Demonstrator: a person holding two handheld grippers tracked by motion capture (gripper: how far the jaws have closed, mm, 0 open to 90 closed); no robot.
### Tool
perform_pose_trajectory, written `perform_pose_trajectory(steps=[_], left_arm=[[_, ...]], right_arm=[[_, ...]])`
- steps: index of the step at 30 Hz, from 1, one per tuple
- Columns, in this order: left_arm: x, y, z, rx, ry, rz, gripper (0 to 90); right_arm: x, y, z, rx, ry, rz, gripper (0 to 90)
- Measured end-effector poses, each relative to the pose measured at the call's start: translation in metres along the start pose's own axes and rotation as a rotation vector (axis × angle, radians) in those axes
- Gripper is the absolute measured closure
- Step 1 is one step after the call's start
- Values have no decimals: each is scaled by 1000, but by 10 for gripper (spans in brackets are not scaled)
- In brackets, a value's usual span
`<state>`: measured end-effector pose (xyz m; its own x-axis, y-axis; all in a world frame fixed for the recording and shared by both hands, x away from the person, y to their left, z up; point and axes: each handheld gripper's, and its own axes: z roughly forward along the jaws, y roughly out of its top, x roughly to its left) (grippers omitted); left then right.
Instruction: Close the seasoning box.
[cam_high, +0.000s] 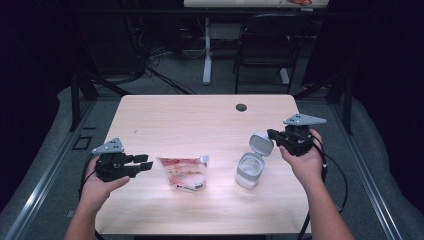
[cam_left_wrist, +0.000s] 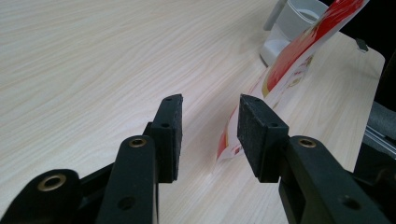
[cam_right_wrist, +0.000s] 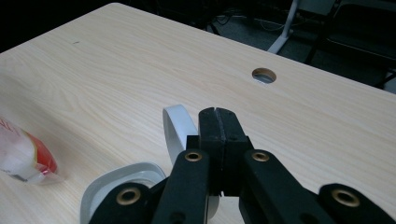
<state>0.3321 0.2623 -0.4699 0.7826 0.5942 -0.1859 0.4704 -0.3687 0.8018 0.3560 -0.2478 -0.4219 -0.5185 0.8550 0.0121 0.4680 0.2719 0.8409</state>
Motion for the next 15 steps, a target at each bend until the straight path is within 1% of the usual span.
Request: perform_pose_trajectory(steps=[4, 15], left_arm=[[-1, 0, 0, 1, -3, -4, 606], [0, -1, 1, 3, -2, -8, 606]], right_arm=[[-3, -3, 0, -4, -2, 14, 900], [-3, -4, 1, 2, 1, 16, 900]])
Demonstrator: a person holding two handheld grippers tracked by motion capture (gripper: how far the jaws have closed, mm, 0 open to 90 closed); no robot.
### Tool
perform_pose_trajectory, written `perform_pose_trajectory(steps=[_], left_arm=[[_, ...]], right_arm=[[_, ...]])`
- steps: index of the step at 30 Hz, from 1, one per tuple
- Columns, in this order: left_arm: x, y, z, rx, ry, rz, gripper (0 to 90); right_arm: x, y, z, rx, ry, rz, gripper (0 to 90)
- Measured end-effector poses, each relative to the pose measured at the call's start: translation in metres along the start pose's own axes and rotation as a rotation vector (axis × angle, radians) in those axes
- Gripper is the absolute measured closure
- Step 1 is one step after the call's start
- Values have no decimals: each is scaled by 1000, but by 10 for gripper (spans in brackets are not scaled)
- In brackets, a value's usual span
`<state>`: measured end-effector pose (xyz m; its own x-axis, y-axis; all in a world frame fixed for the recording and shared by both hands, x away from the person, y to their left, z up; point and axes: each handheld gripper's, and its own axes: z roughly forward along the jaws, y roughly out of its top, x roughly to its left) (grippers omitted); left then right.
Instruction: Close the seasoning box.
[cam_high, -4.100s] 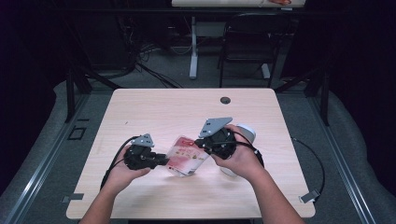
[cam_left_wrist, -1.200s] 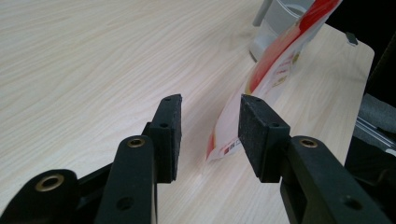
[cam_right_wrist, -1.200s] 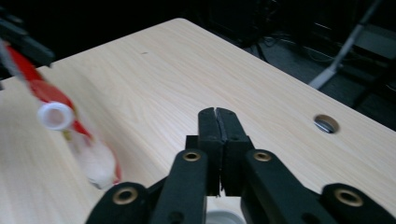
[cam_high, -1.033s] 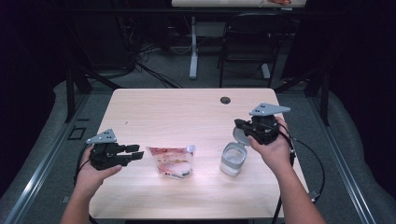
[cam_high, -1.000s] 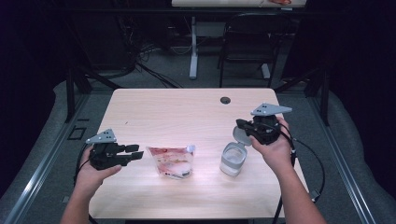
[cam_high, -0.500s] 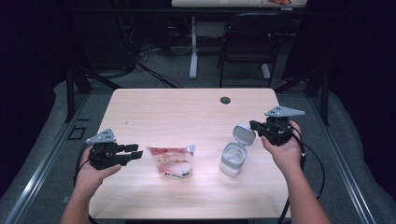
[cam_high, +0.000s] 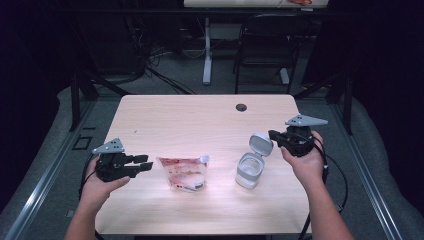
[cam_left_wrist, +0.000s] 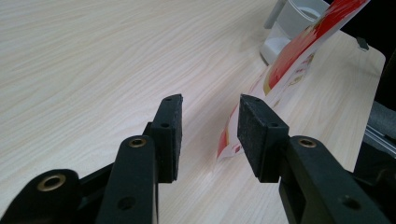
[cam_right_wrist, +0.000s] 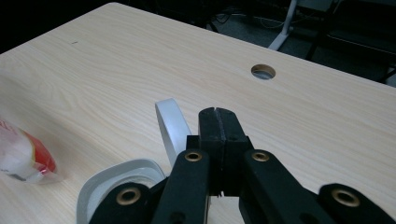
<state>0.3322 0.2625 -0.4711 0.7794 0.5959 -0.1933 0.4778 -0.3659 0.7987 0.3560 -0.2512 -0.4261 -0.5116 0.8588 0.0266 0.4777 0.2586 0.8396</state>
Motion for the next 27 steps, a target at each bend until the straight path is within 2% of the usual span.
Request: perform_pose_trajectory(steps=[15, 22, 27], left_arm=[[0, 0, 1, 1, 2, 4, 606], [1, -1, 0, 4, 3, -1, 605], [2, -2, 0, -2, 8, -9, 603]], right_arm=[[8, -4, 1, 7, 32, -13, 900], [21, -10, 1, -2, 76, -31, 900], [29, -15, 1, -13, 90, -38, 900]])
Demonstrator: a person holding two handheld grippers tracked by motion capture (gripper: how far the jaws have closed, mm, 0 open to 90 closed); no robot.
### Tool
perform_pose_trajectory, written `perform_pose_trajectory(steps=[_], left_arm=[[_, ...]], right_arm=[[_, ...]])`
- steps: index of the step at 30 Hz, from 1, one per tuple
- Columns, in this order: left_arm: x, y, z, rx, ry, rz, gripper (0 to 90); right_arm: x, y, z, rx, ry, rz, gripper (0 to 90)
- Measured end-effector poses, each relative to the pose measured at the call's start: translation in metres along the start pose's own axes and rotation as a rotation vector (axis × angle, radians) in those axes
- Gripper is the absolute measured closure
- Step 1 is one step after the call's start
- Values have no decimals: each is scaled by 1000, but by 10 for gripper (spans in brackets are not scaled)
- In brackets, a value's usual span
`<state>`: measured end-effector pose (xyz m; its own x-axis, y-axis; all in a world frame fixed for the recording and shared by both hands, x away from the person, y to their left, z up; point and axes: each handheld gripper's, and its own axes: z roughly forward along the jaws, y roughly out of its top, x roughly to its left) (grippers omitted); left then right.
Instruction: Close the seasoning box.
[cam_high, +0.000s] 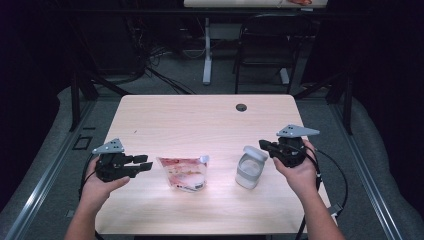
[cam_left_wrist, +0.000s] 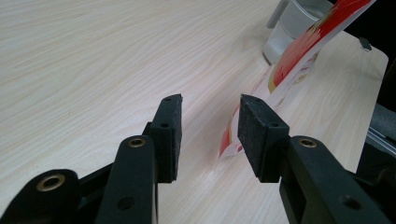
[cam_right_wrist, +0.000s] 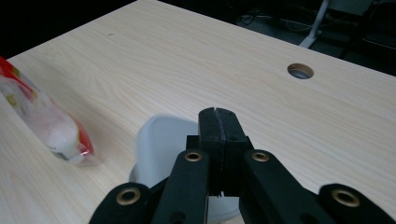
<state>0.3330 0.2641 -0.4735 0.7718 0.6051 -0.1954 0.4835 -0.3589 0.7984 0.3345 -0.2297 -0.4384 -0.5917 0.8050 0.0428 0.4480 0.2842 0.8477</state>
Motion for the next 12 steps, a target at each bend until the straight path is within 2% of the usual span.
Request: perform_pose_trajectory(steps=[7, 10, 11, 12], left_arm=[[2, -2, 0, -2, 17, -1, 589], [4, -3, -1, -9, 35, -6, 575], [4, -3, -1, -8, 39, -6, 575], [5, -3, -2, -11, 43, -6, 570]], right_arm=[[12, -12, -2, -5, 0, -22, 900], [17, -22, -1, -12, -6, -25, 807], [17, -22, -1, -12, -6, -25, 807], [19, -25, -1, -16, -14, -19, 731]])
